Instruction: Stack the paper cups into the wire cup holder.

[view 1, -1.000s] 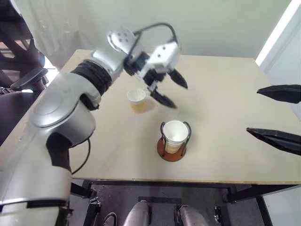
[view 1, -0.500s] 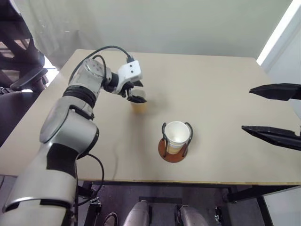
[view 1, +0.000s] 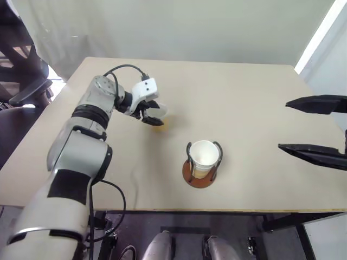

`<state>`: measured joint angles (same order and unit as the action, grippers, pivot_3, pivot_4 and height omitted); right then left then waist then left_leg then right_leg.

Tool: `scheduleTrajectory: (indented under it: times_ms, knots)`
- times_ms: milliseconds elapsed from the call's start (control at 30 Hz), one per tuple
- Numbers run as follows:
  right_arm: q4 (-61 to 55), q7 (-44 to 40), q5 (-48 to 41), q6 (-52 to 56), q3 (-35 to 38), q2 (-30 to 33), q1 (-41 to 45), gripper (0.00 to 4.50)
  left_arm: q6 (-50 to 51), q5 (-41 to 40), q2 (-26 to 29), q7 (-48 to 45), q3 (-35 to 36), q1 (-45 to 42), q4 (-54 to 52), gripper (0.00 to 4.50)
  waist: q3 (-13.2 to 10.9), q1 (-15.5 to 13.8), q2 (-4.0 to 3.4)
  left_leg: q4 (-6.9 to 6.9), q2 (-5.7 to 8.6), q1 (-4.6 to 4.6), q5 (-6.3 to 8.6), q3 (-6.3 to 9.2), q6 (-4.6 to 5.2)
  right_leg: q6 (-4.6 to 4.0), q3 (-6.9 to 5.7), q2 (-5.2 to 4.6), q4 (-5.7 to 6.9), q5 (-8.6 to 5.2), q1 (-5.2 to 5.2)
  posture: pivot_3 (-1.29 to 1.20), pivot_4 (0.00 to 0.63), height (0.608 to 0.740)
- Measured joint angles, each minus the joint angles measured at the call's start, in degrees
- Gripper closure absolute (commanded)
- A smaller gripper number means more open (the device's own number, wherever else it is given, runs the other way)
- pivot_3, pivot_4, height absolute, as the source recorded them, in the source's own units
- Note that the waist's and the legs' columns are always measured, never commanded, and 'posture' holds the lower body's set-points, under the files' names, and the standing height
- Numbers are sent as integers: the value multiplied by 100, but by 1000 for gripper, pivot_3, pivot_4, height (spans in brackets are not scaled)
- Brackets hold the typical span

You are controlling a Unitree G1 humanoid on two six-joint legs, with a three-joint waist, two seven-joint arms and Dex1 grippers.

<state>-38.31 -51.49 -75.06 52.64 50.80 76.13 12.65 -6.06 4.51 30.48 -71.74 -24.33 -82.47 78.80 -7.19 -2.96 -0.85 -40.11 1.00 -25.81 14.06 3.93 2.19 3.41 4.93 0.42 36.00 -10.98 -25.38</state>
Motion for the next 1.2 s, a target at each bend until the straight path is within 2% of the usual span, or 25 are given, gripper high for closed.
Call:
scheduleTrajectory:
  times_ms: [233, 300, 367, 633, 700, 833, 933, 1000, 1033, 1067, 1100, 1200]
  knots:
    - [-7, 2, -11, 23, -23, 33, 74, 988, -9, 484, -313, 457, 236, 255, 1, 612, -1, 0, -2, -9, 5, -2, 4, 6, 27, 9, 4, -13, 3, 11, 2, 0, 150, 740]
    - [-9, 10, -15, 35, -23, 37, 83, 988, -16, 602, -419, 457, 293, 293, 1, 975, 0, 6, 0, -4, 14, 0, 3, 0, 36, 10, -9, -29, 3, 15, -1, 0, 150, 740]
    - [-14, 25, -23, 52, -23, 47, 88, 988, -48, 704, -501, 466, 337, 313, 0, 1544, -2, 18, -4, 0, 32, 1, -6, -9, 48, 16, -13, -37, 3, 15, -1, 0, 150, 740]
    - [-30, 28, -64, 201, -6, 51, 91, 988, -358, 1112, -376, 551, 393, 315, 0, 4485, -2, 59, -5, 0, 68, -3, -6, 0, 82, 45, -11, -83, 3, 32, -1, 0, 150, 740]
    - [-29, 28, -58, 222, -4, 50, 92, 988, -462, 1162, -261, 406, 413, 201, 5, 4485, -2, 74, -4, 1, 89, -7, -8, -6, 88, 49, -20, -72, 1, 39, -3, 0, 150, 740]
    - [-24, -16, -8, 298, 93, 54, 88, 988, -565, 921, -193, -894, 818, -593, 9, 4485, -9, 33, 5, -1, 106, -32, -18, 23, 107, 47, -16, -106, -11, 38, -8, 0, 150, 740]
    - [-48, -53, -11, 441, 322, 49, 42, 988, -552, 315, -231, -1792, 1082, -1453, -111, 4485, -6, 24, 4, 5, 132, -25, -5, 14, 129, 19, -19, -139, -11, 4, 2, 0, 150, 740]
    - [-85, -57, -19, 529, 442, 33, 0, 988, -437, -328, -288, -1835, 905, -1710, -349, 4485, 1, 43, -2, 6, 139, -19, 7, -5, 145, 33, -22, -153, -12, 1, 8, 0, 150, 740]
    - [-110, -52, -25, 560, 479, 19, -21, 988, -325, -768, -282, -1839, 654, -1718, -555, 4485, 2, 68, -8, 9, 137, -15, 10, -16, 149, 43, -14, -157, -6, 1, 10, 0, 150, 740]
    - [-162, -37, -43, 617, 557, -23, -61, 988, -167, -1407, -212, -1849, 197, -1652, -937, 4485, 3, 93, -9, 6, 141, -15, 14, -22, 148, 89, -20, -148, -7, 27, 8, 0, 150, 740]
    - [-244, 14, -78, 682, 688, -76, -99, 988, 51, -2328, -48, -1864, -490, -1531, -1597, 4485, 1, 116, -9, 7, 133, -24, 17, -21, 143, 97, -21, -150, -5, 31, -2, 0, 150, 740]
    - [-373, 173, -203, 799, 912, -130, -189, 988, 432, -4126, 218, -1876, -1695, -1457, -2760, 4485, 2, 119, -13, 3, 127, -24, -4, -19, 92, 108, -21, -152, -4, 26, -2, 0, 150, 740]
